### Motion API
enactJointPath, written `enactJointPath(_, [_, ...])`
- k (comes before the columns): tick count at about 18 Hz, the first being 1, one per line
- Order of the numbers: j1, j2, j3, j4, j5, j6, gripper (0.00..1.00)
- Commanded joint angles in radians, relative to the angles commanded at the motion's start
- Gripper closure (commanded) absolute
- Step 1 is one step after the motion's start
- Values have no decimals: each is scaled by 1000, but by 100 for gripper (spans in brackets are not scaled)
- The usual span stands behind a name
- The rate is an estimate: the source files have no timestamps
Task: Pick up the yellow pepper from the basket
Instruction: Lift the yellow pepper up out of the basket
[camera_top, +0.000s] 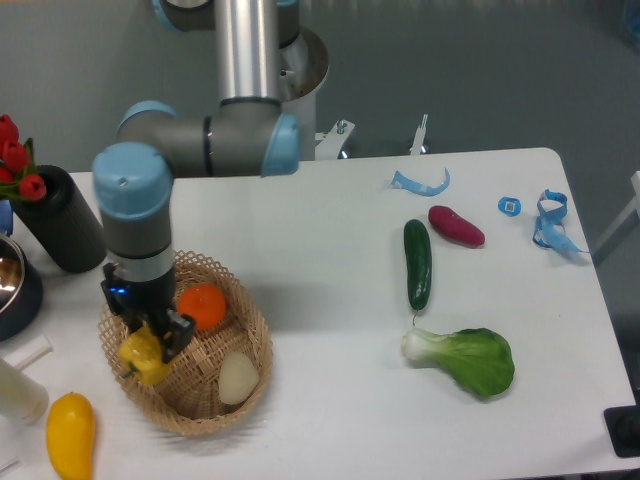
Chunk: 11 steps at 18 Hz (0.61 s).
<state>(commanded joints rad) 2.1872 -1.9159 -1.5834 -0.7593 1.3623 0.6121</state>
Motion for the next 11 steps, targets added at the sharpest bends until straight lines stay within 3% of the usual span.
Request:
enactJointPath(4, [106,0,92,0,-83,-37,83])
enactJointPath(8, [204,2,108,0,-147,-31,83])
enactJointPath(11, [227,2,102,0,-147,-28,83])
